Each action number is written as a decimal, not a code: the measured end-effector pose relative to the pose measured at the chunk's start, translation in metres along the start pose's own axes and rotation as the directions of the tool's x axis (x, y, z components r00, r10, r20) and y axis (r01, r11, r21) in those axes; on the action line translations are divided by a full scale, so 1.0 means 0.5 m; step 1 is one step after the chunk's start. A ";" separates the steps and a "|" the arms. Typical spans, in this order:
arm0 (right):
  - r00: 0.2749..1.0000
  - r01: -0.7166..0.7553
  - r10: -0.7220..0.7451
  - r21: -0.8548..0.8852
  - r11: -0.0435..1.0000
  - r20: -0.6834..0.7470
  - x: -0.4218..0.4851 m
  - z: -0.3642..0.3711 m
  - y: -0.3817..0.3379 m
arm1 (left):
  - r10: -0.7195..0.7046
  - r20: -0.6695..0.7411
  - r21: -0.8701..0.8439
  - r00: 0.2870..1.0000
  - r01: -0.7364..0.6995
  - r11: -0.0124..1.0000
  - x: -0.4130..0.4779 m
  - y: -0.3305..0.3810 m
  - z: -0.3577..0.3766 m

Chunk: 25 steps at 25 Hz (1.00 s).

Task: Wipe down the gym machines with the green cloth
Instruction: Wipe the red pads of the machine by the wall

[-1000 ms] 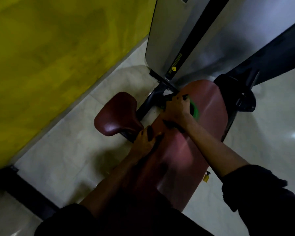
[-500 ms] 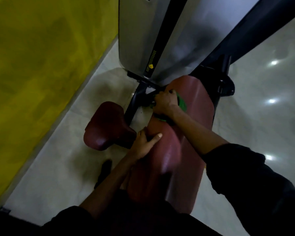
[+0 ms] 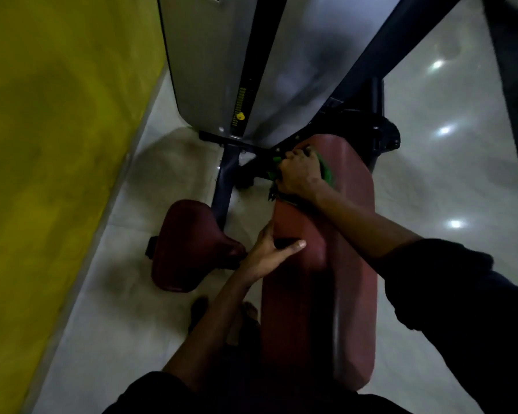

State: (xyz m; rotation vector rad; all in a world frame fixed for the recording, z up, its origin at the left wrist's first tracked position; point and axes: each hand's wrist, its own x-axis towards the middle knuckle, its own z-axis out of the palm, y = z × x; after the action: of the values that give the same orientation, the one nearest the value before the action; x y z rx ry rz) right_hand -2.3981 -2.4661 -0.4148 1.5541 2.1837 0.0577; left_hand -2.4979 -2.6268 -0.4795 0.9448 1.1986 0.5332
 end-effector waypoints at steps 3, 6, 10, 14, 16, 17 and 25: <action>0.999 -0.003 -0.002 -0.090 0.996 -0.050 -0.036 0.004 0.014 | -0.001 0.003 0.021 1.000 0.001 1.000 0.040 0.016 0.001; 1.000 0.022 -0.023 -0.070 0.997 -0.003 -0.039 0.008 0.018 | -0.022 0.017 0.059 1.000 0.021 0.998 0.088 0.002 0.002; 0.995 0.007 -0.006 -0.018 1.000 0.103 0.109 0.084 0.079 | -0.008 0.074 0.075 0.997 0.003 0.997 0.102 0.015 -0.013; 0.978 0.108 -0.102 -0.023 0.994 0.182 0.097 -0.047 0.022 | -0.044 0.071 0.115 0.997 0.035 0.993 0.119 0.026 -0.018; 0.992 0.050 -0.051 0.008 0.999 0.117 0.121 -0.047 0.046 | -0.042 0.068 0.151 0.997 0.031 0.988 0.134 0.042 -0.019; 0.996 -0.012 0.007 0.050 0.999 0.094 0.130 -0.040 0.061 | -0.039 0.075 0.157 0.996 0.027 0.987 0.143 0.052 -0.022; 0.950 -0.292 0.310 0.463 0.837 0.038 0.101 -0.056 0.163 | 0.034 0.081 0.139 0.996 -0.045 0.989 0.170 0.059 -0.028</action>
State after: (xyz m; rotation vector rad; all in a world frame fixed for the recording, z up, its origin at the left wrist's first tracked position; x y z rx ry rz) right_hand -2.3499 -2.3846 -0.3833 2.1702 2.0533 -0.3696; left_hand -2.4813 -2.5402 -0.5015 1.1018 1.1603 0.4429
